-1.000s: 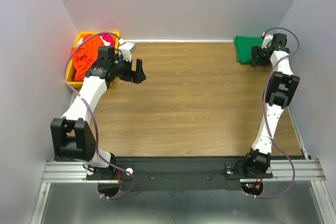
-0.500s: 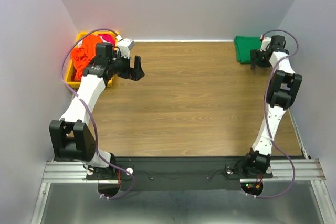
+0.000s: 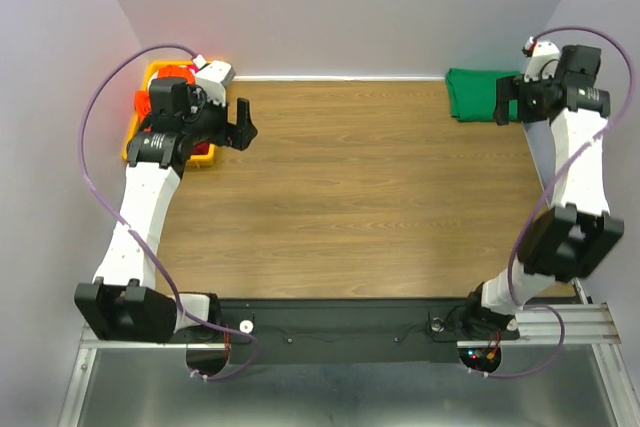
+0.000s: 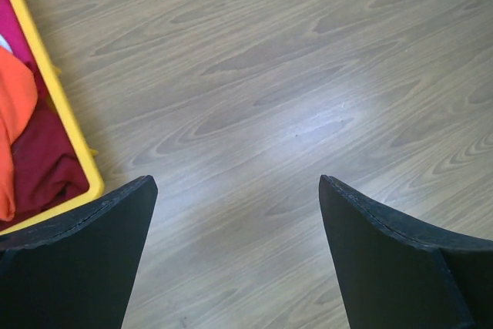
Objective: Fold and stack the t-shirts
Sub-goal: Neatly place the folded tshirt to the corner, then reset both grippers
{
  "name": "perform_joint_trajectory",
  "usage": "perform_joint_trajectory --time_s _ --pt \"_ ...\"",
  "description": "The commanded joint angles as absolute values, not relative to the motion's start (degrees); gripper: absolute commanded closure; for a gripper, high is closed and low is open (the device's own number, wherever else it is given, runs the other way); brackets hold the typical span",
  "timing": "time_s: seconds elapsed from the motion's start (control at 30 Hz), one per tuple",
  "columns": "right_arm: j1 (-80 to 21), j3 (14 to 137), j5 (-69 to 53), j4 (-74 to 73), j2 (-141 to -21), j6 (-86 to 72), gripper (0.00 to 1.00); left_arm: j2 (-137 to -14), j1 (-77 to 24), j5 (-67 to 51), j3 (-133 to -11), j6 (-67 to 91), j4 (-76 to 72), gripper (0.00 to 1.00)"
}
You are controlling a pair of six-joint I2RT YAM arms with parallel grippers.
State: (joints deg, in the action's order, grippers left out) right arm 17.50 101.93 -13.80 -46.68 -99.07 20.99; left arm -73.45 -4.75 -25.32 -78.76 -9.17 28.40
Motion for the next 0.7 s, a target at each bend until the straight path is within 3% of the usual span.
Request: perform_joint_trajectory --time_s 0.0,0.3,0.67 --pt "17.2 93.1 -21.0 -56.1 -87.7 19.2 0.00 -69.4 -4.5 -24.4 -74.2 -13.8 31.5 0.01" --pt "17.1 66.9 -28.4 -57.7 -66.6 18.8 0.00 -64.5 -4.6 -20.8 -63.6 -20.6 32.1 0.01" --pt "17.1 62.8 -31.0 -57.5 -61.1 22.4 0.00 -62.8 -4.7 -19.7 -61.5 -20.6 32.6 0.01"
